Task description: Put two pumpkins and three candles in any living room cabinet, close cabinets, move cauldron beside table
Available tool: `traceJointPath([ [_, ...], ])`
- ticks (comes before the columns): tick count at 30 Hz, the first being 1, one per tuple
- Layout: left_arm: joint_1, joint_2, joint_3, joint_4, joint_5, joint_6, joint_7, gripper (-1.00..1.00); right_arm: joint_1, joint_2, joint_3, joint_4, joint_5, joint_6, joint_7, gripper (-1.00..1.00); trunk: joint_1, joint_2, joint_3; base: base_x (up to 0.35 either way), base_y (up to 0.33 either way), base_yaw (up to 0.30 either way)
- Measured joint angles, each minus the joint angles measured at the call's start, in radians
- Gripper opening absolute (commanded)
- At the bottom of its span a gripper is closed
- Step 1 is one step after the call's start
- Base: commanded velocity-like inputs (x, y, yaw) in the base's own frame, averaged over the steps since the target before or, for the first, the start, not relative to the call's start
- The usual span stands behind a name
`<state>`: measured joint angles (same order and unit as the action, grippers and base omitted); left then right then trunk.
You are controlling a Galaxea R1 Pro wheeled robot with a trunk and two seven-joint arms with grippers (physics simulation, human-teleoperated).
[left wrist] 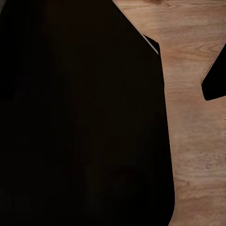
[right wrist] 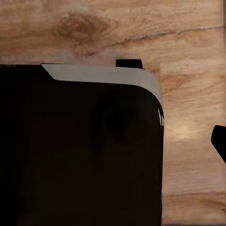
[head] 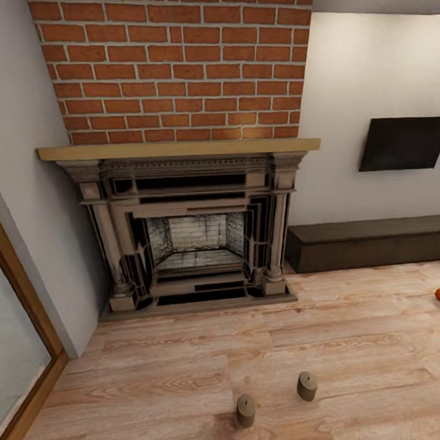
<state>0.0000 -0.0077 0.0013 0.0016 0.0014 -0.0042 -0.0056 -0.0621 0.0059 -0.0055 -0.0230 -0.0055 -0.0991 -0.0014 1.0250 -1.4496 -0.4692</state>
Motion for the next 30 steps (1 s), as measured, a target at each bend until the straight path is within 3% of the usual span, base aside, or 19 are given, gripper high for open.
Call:
traceJointPath([
  [30,0.000,0.000,0.000,0.000,0.000,0.000,0.000,1.00,0.000,-0.001,0.000,0.000,0.000,0.002,0.000,1.00,0.000,0.000,-0.008,0.000,0.000,-0.277],
])
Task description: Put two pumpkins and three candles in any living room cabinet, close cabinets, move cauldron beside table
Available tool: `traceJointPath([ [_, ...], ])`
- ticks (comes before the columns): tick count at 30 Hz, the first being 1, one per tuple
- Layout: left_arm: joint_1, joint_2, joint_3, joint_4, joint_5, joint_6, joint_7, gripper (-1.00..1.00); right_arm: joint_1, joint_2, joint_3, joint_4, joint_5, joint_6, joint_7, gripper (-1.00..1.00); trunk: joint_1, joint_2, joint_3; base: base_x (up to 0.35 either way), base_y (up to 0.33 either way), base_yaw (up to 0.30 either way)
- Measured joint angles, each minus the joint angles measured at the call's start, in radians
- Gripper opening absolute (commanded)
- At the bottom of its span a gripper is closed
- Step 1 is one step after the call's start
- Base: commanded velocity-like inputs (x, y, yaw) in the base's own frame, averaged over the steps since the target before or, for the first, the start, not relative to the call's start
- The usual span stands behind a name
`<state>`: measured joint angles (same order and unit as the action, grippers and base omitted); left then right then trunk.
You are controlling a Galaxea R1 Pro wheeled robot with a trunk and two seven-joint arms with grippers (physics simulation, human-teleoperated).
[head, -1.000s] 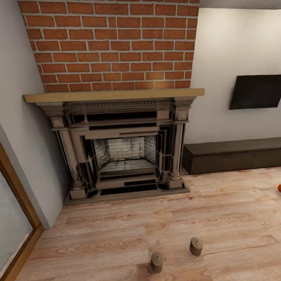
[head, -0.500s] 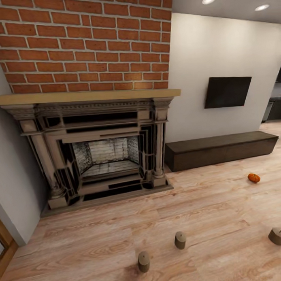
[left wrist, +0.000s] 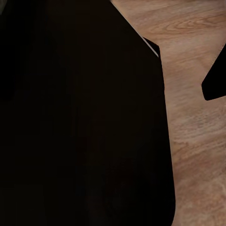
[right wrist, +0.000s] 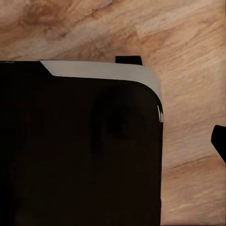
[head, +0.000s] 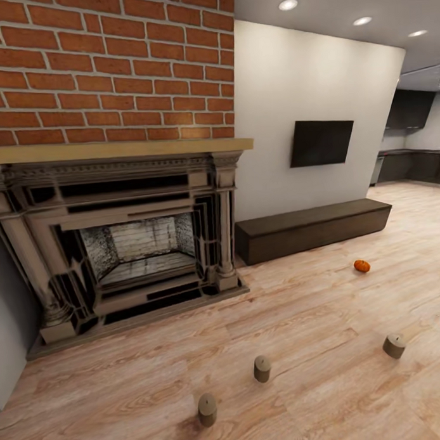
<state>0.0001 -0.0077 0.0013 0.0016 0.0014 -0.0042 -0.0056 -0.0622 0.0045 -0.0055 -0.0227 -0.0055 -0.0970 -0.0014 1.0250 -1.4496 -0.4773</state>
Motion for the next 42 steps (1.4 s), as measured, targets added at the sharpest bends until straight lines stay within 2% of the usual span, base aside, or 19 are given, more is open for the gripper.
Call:
traceJointPath([
  [42,0.000,0.000,0.000,0.000,0.000,0.000,0.000,1.00,0.000,-0.002,0.000,0.000,0.000,0.001,0.001,1.00,0.000,0.000,-0.054,0.000,0.000,-0.195],
])
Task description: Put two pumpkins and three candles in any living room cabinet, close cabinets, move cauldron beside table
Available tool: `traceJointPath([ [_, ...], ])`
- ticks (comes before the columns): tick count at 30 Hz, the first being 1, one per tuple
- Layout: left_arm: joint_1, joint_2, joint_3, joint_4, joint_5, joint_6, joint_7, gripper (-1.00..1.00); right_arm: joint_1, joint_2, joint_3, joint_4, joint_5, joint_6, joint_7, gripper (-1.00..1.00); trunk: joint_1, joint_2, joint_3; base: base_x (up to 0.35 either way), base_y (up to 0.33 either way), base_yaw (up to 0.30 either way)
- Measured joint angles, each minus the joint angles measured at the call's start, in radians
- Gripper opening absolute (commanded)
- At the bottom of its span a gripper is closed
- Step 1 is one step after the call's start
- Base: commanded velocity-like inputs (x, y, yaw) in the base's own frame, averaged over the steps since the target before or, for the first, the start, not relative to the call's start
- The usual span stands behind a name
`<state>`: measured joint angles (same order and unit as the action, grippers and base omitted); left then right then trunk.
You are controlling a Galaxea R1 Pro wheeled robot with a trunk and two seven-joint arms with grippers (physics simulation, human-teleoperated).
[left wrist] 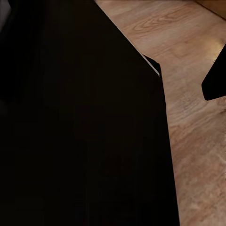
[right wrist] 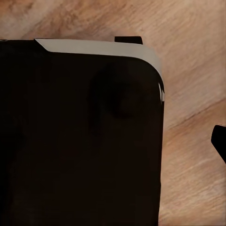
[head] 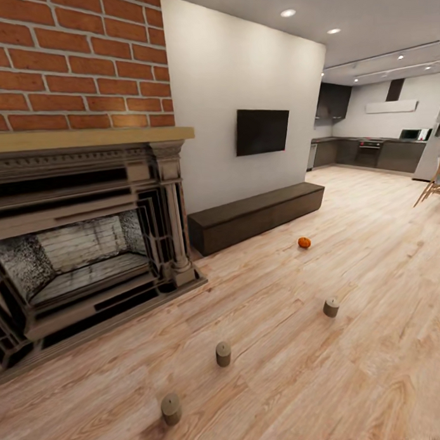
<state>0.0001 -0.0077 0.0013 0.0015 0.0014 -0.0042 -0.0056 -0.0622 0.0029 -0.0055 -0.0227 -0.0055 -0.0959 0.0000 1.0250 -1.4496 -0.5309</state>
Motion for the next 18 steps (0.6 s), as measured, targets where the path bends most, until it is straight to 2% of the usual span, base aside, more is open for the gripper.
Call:
traceJointPath([
  [18,0.000,0.000,0.000,0.000,0.000,0.000,0.000,1.00,0.000,0.000,0.000,0.000,0.000,0.000,0.000,1.00,0.000,0.000,-0.024,0.000,0.000,-0.187],
])
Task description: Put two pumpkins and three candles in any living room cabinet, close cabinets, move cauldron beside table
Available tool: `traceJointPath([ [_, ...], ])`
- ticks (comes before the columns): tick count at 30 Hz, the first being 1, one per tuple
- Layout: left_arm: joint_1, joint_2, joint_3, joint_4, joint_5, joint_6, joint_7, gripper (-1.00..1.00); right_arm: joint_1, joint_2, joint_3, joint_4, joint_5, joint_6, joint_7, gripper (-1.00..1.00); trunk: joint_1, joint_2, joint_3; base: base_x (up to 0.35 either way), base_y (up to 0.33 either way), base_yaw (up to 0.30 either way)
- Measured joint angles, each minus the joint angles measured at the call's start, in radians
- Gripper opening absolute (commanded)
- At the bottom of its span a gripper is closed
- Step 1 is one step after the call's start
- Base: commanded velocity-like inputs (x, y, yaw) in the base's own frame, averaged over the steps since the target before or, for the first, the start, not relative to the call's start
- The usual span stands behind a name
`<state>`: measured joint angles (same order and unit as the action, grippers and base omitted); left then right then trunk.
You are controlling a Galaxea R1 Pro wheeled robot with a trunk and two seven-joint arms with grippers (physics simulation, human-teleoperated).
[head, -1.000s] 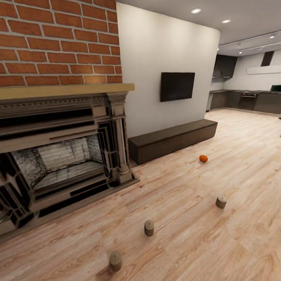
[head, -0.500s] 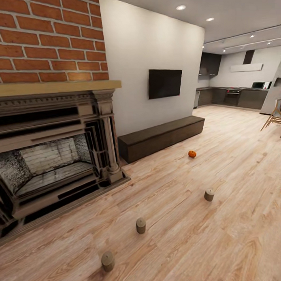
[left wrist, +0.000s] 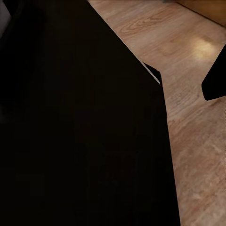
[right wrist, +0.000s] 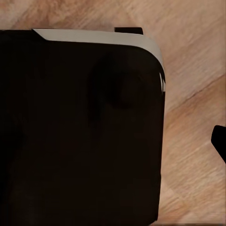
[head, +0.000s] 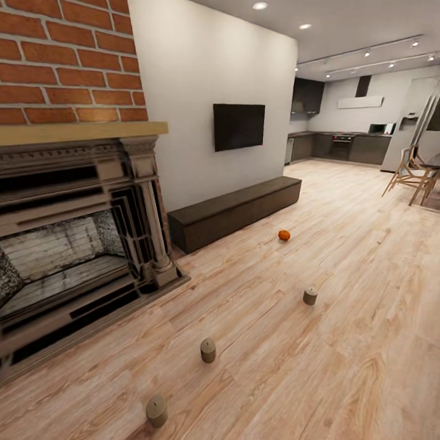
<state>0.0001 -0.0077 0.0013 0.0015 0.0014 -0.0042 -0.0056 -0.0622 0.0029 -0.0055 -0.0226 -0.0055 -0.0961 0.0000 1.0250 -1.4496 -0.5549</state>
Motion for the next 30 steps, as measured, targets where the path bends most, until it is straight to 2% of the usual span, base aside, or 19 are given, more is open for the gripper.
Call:
traceJointPath([
  [30,0.000,0.000,0.000,0.000,0.000,0.000,0.000,1.00,0.000,0.000,0.000,0.000,0.000,0.000,0.000,1.00,0.000,0.000,-0.040,0.000,0.000,-0.187],
])
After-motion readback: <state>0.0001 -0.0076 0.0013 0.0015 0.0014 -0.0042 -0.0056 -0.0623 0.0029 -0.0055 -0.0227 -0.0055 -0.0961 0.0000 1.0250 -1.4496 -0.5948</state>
